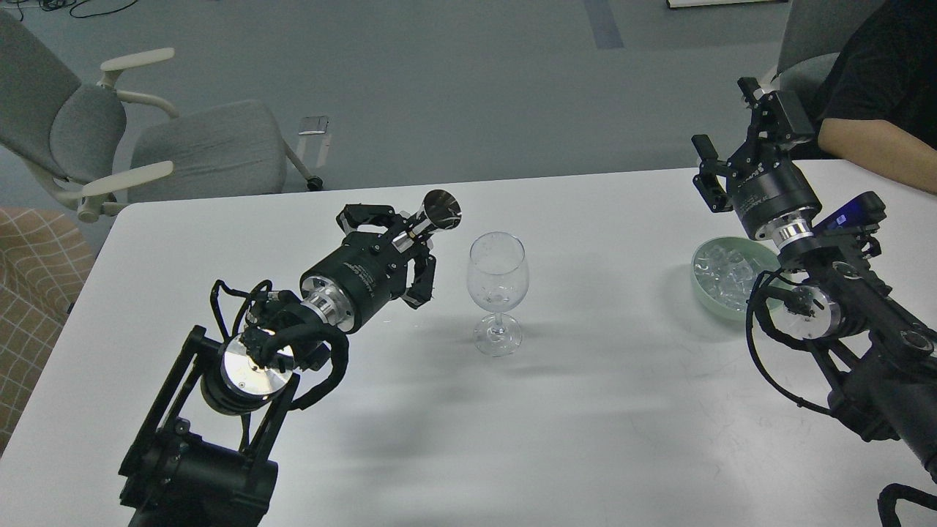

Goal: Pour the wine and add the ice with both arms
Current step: 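Hold the jigger tipped over the wine glass to pour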

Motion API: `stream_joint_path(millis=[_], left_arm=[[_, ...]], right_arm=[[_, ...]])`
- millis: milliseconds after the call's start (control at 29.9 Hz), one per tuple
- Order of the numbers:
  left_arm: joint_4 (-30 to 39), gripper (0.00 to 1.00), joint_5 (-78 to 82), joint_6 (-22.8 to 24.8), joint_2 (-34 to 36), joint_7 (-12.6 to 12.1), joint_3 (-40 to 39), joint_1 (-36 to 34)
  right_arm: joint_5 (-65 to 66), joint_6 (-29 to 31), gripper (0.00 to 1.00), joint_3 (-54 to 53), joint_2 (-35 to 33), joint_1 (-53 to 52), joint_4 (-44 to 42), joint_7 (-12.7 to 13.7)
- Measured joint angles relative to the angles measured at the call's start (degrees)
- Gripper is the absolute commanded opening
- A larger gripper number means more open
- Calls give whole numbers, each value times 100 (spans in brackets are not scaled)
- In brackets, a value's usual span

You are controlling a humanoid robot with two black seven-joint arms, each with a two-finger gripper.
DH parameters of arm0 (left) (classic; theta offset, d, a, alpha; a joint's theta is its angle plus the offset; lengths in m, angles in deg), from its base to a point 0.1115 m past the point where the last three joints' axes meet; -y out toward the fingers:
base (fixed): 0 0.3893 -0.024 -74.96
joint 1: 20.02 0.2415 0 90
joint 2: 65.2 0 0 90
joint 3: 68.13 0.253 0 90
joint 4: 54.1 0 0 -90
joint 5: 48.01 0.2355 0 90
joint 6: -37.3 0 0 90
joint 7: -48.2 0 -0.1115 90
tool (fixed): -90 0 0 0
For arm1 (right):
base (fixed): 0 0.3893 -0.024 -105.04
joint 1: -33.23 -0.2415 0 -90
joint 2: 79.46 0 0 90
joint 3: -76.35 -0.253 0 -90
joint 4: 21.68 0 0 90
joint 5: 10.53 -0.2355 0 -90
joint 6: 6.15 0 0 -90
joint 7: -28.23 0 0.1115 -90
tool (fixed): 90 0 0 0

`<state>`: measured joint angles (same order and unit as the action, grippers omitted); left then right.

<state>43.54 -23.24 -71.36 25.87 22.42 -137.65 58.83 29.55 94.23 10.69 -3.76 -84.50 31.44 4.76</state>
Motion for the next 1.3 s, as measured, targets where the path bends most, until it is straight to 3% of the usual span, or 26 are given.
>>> stream_joint_path(millis=[1304], left_arm=[[169, 6, 1925, 3, 100, -223, 642, -279]], right_arm=[[0, 0, 100, -9, 6, 49, 23, -9]])
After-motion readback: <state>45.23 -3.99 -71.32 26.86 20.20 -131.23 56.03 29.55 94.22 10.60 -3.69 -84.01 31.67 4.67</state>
